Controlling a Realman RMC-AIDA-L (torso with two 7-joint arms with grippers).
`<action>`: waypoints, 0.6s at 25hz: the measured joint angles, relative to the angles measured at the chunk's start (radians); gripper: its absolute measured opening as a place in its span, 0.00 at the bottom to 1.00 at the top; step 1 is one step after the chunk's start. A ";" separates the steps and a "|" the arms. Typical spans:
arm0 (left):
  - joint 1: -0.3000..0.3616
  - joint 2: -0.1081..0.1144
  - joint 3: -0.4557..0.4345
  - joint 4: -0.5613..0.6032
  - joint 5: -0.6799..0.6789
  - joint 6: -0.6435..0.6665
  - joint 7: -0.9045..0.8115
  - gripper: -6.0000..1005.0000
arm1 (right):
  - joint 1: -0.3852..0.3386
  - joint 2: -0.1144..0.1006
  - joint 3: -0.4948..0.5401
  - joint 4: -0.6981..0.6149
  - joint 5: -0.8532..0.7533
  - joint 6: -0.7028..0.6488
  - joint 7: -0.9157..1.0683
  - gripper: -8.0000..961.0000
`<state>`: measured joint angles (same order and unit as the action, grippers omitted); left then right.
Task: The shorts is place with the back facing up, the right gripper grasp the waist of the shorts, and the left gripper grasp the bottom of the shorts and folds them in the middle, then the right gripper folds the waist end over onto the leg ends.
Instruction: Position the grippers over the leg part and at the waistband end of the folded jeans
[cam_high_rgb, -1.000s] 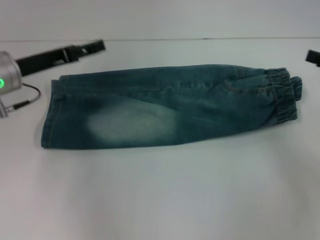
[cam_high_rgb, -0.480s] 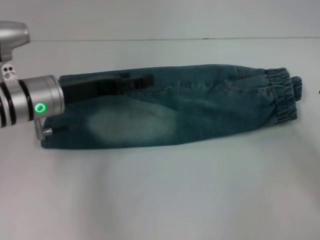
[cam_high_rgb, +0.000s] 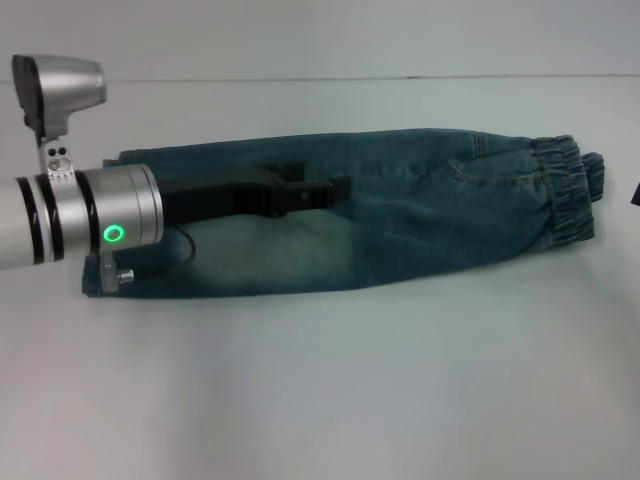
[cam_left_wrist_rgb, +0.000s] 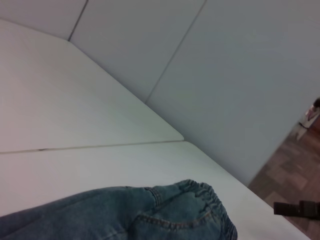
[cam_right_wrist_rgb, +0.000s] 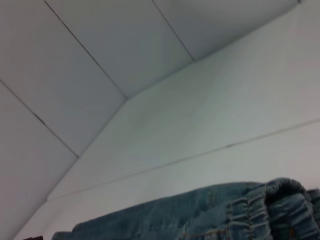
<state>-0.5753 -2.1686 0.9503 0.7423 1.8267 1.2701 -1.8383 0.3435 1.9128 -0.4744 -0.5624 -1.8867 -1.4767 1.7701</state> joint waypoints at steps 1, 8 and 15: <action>0.000 0.000 0.007 -0.001 0.000 0.000 0.004 0.91 | 0.007 -0.008 -0.001 -0.003 -0.018 -0.002 0.025 0.81; 0.000 -0.002 0.033 -0.012 -0.003 -0.003 0.041 0.91 | 0.071 -0.044 -0.001 -0.006 -0.125 -0.004 0.146 0.81; -0.009 -0.002 0.035 -0.018 -0.018 -0.006 0.072 0.91 | 0.144 -0.046 -0.002 0.007 -0.178 0.006 0.282 0.81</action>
<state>-0.5842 -2.1702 0.9857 0.7241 1.8086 1.2639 -1.7659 0.4879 1.8673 -0.4768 -0.5550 -2.0644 -1.4705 2.0525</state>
